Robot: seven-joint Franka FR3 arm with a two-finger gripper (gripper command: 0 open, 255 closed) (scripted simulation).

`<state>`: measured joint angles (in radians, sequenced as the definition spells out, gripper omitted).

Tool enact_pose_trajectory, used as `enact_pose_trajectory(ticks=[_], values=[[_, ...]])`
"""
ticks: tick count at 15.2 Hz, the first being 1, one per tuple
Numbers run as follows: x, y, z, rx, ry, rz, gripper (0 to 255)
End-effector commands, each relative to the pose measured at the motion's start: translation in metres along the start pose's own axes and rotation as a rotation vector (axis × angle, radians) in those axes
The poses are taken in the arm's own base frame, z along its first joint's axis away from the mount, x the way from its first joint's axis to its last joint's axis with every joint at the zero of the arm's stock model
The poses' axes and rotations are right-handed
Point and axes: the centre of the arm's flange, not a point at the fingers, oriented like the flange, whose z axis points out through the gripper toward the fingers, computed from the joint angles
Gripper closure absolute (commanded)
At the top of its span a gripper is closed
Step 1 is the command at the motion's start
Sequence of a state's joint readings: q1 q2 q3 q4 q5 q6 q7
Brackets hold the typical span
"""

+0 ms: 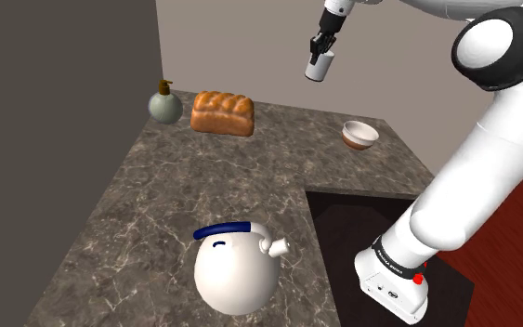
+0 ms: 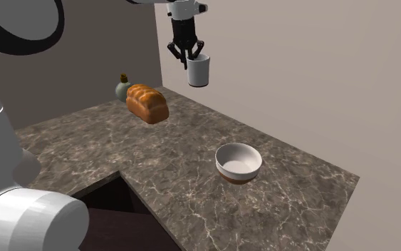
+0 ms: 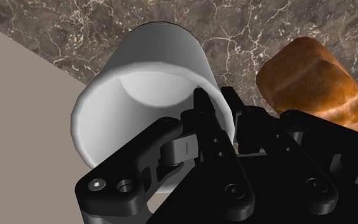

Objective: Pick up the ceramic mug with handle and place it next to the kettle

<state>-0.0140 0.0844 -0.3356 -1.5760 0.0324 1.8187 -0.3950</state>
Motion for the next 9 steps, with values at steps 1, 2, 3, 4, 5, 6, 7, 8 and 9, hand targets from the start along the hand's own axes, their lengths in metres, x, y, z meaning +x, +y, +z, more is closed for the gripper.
enact_pose_trajectory(ticks=[1, 2, 3, 4, 5, 6, 7, 8, 9], values=[[-0.007, -0.026, -0.002, -0.001, 0.000, 0.001, 255], [-0.010, -0.038, -0.004, -0.001, 0.000, 0.001, 255], [-0.013, -0.051, -0.005, -0.001, 0.000, 0.001, 255], [-0.016, -0.064, -0.006, -0.001, 0.000, 0.001, 255], [-0.019, -0.077, -0.007, -0.001, 0.000, 0.001, 255], [-0.022, -0.089, -0.009, -0.001, 0.000, 0.001, 255], [-0.025, -0.102, -0.010, -0.001, 0.000, 0.001, 255], [-0.028, -0.115, -0.011, -0.001, 0.000, 0.001, 255], [-0.031, -0.128, -0.012, -0.001, 0.000, 0.001, 255]])
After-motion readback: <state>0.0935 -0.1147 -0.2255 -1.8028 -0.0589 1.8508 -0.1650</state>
